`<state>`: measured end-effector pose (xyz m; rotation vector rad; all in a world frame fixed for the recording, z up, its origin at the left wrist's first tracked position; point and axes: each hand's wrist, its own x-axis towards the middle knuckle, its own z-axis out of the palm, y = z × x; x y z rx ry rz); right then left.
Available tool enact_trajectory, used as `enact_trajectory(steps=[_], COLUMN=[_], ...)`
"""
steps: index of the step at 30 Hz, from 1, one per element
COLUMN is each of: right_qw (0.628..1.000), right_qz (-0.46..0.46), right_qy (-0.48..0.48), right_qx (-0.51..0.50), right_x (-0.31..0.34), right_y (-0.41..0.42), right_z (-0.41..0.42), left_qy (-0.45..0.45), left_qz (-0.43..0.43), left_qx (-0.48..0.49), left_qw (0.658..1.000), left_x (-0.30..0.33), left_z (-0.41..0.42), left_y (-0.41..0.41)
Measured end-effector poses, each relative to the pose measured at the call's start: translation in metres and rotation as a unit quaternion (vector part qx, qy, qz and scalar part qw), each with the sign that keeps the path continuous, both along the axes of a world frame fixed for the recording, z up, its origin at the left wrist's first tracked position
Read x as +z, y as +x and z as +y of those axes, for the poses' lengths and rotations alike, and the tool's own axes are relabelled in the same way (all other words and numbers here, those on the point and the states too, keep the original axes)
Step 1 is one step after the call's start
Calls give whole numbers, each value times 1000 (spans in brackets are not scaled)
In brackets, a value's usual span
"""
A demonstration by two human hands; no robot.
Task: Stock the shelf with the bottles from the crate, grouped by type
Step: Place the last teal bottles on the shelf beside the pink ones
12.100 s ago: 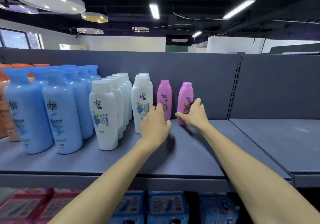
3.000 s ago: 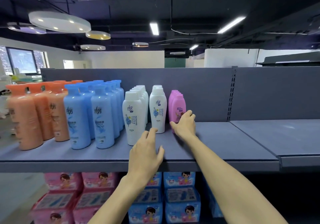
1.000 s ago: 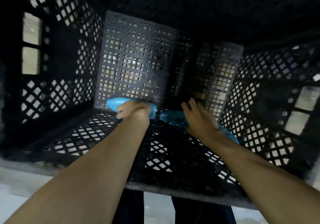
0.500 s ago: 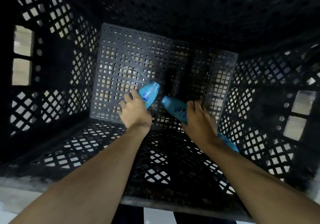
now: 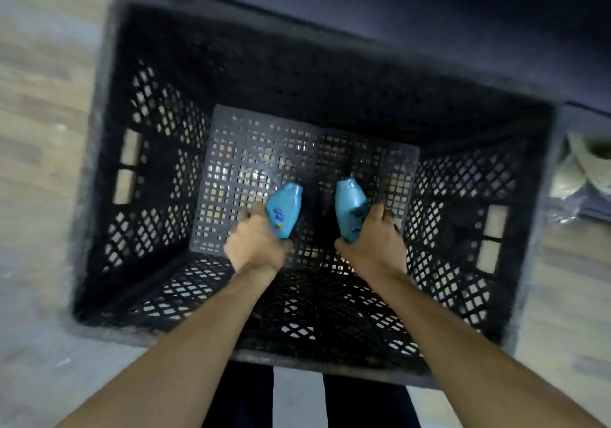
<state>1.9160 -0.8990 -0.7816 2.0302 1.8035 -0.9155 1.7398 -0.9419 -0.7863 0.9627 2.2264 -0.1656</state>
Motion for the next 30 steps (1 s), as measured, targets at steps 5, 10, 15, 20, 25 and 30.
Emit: enact_trajectory(steps=[5, 10, 15, 20, 25, 30], right_qw=[996, 980, 947, 907, 870, 827], right_qz=[31, 70, 100, 120, 146, 172], right_qy=[78, 167, 280, 385, 456, 526], right_qx=[-31, -81, -119, -121, -117, -99], right_x=[118, 245, 356, 441, 512, 580], right_y=[-9, -25, -31, -15, 23, 74], right_z=[13, 29, 45, 58, 67, 64], left_qy=[81, 183, 301, 393, 488, 567], left_qz=[-68, -65, -65, -77, -87, -71], left_qx=[11, -12, -44, -63, -71, -88], left_qw=[994, 981, 950, 914, 865, 816], left_x=[109, 244, 357, 440, 511, 579], left_z=[11, 38, 76, 99, 100, 96], left_y=[-2, -10, -15, 0, 37, 87])
